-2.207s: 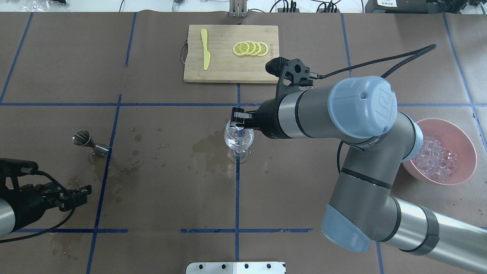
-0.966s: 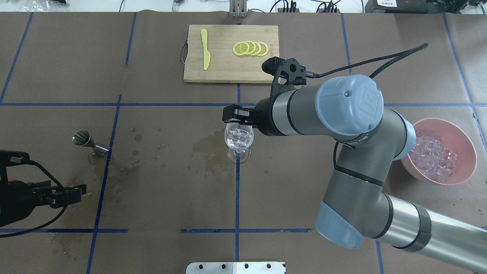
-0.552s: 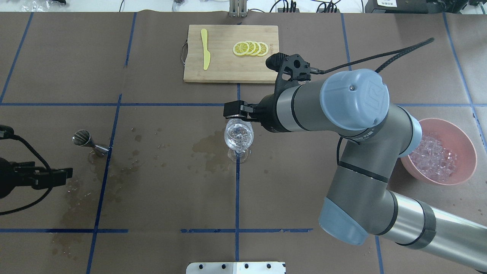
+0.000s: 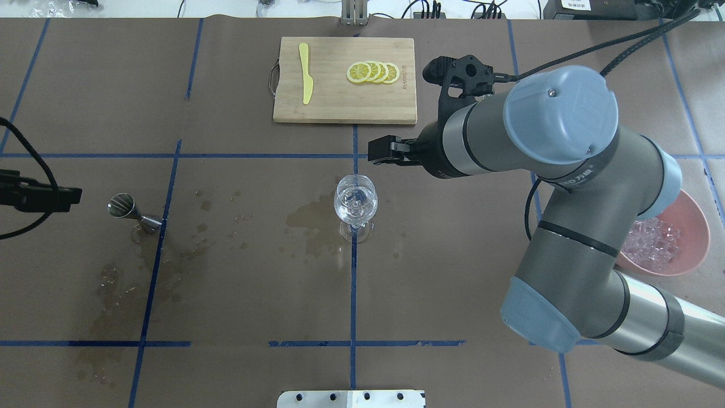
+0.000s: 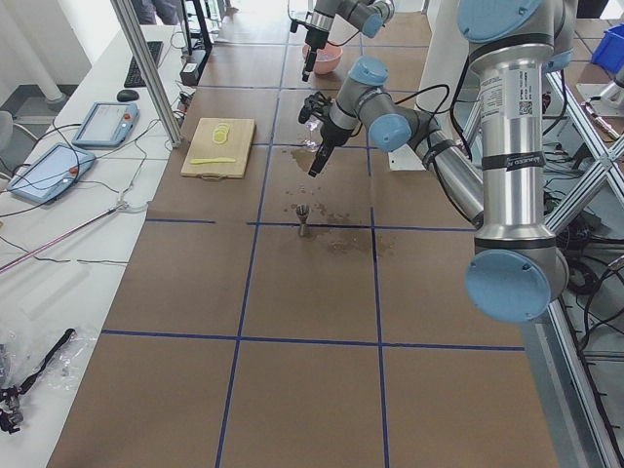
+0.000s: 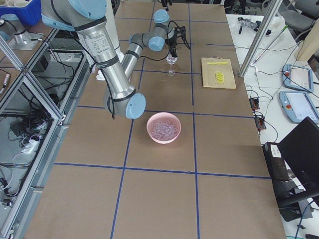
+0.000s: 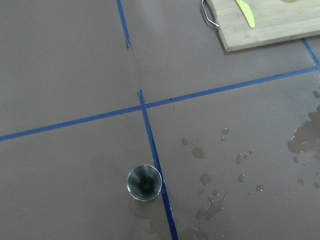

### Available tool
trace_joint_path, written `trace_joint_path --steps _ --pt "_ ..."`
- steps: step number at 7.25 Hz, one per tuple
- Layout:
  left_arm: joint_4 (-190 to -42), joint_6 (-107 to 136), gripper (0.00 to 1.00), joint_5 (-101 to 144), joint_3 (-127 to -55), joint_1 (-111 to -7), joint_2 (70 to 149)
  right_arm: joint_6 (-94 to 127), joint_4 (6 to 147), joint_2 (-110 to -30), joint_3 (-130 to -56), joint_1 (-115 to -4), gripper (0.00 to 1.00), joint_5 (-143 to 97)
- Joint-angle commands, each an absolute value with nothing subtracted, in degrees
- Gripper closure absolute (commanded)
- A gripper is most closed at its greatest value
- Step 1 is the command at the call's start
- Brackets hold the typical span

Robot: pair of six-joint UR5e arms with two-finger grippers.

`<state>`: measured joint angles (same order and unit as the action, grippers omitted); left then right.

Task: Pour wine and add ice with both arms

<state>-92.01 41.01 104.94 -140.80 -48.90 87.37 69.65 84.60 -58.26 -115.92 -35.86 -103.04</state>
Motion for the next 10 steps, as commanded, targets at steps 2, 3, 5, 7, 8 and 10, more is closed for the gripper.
trace_joint_path --steps 2,3,5,7,8,10 --pt "-79.1 28.1 0.0 114.4 -132.8 -62.7 103.2 51.4 94.0 -61.6 -115.3 -45.8 0.0 -109.3" --pt "-79.3 25.9 0.0 116.5 -129.6 -64.3 105.3 44.9 95.1 -63.4 -113.7 -48.9 0.0 -111.0" --pt "-80.9 17.6 0.0 122.7 -121.8 -71.1 106.8 33.3 94.7 -66.1 -108.1 -55.0 0.0 -116.2" --pt "-83.1 8.7 0.0 127.9 -112.9 -79.0 106.8 20.1 94.7 -69.6 -104.2 -62.7 0.0 -123.2" --pt "-83.0 5.3 0.0 129.0 -110.5 -80.9 106.4 13.6 94.7 -72.6 -103.4 -66.0 0.0 -125.0" --pt "-83.1 0.6 0.0 133.5 -105.9 -85.5 103.1 2.5 94.6 -77.9 -100.8 -73.3 0.0 -130.7"
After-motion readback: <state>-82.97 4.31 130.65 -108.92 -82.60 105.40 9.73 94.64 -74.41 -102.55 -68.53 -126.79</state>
